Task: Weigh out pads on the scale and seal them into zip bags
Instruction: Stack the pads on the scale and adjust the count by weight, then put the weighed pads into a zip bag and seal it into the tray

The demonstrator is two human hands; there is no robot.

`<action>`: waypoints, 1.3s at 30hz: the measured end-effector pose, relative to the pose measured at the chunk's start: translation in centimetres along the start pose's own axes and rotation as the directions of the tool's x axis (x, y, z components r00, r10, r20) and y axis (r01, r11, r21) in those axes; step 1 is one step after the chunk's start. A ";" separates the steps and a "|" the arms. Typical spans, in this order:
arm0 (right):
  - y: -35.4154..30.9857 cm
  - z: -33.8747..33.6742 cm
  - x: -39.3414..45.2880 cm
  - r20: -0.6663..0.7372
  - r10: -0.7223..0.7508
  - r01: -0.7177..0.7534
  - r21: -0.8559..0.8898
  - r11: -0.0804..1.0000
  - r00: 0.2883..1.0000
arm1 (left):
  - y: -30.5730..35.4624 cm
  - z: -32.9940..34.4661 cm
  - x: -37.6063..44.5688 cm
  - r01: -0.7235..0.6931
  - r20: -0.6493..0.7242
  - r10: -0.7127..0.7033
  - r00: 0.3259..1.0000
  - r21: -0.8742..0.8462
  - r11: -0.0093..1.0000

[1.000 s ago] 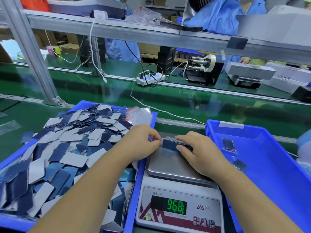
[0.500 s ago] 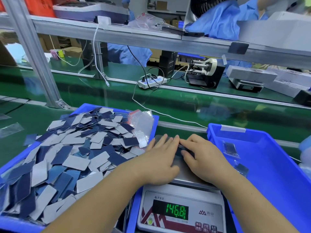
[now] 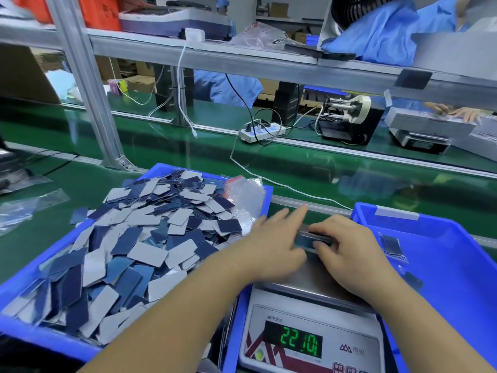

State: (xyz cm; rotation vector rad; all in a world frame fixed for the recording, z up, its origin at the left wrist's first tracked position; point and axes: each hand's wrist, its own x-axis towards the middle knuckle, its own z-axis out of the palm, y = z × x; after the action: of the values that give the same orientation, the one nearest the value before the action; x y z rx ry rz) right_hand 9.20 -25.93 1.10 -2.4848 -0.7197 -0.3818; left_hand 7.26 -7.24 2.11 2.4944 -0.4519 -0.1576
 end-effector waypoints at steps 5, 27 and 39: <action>0.4 0.1 -0.1 0.076 0.040 -0.042 0.023 0.999 0.996 | -3.3 -4.9 0.2 0.263 -0.166 -0.288 0.943 -0.156 0.952; 0.9 -0.3 -0.1 0.123 0.048 -0.052 0.028 0.998 0.991 | -8.1 -3.8 5.4 0.556 -0.265 -0.498 0.826 0.231 0.798; 0.7 -0.3 0.0 0.045 0.165 -0.171 0.213 0.962 0.985 | -4.3 -7.4 2.9 0.258 -0.533 -0.312 0.786 -0.176 0.950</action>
State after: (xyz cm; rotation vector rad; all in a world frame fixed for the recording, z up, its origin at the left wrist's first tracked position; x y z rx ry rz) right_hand 9.59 -26.65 1.08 -2.3259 -0.5246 -0.1957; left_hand 12.77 -0.98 5.67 2.3523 0.1797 0.4198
